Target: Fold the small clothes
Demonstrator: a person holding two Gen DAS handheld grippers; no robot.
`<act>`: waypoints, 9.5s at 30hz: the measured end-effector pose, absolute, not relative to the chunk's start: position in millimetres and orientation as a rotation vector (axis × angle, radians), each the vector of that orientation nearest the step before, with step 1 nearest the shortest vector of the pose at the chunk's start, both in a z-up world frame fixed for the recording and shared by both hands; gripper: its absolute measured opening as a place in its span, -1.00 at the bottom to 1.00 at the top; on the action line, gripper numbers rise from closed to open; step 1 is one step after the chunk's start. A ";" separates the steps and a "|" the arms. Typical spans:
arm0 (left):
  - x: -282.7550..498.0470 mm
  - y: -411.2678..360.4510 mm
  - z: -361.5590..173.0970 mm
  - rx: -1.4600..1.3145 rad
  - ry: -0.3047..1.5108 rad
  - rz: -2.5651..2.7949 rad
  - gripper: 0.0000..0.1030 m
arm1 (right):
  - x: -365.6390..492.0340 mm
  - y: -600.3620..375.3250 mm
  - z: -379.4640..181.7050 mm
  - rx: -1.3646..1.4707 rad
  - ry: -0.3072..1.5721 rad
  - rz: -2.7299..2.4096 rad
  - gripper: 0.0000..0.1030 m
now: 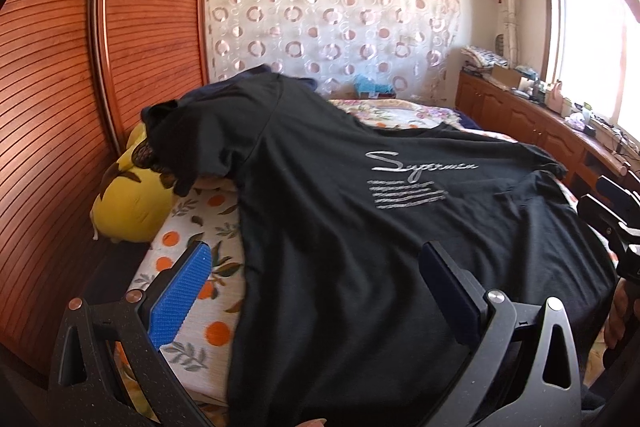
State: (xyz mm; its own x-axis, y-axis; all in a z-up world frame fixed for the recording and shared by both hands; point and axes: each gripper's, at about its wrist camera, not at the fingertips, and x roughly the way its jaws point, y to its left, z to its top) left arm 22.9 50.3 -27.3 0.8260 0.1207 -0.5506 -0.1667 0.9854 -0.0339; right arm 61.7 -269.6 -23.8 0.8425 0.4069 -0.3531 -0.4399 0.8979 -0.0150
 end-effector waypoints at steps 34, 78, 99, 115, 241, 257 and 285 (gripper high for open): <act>112.0 197.8 -60.9 -0.340 0.678 0.160 0.25 | 132.2 -240.9 -29.8 -0.154 0.523 0.639 1.00; 62.1 167.8 -32.7 -0.122 0.698 0.042 0.61 | 146.4 -224.3 -9.8 -0.124 0.574 0.701 1.00; 39.1 195.6 -63.6 -0.144 0.726 0.093 0.61 | 244.1 3.4 -1.0 -0.118 0.740 1.075 0.49; 41.3 182.6 -71.9 -0.151 0.728 0.051 0.61 | 304.4 3.5 25.9 -0.074 0.719 1.113 -0.89; 184.8 -108.6 -99.5 0.203 0.931 -0.396 0.99 | 351.1 -410.3 -119.6 0.267 0.842 0.197 -0.39; 162.3 -71.3 -68.3 0.121 0.847 -0.385 0.99 | 244.3 -301.2 -5.4 -0.054 0.546 0.458 -0.76; 140.9 -39.6 -32.8 0.017 0.712 -0.331 0.99 | 214.8 -296.6 -40.7 -0.071 0.684 0.237 -0.05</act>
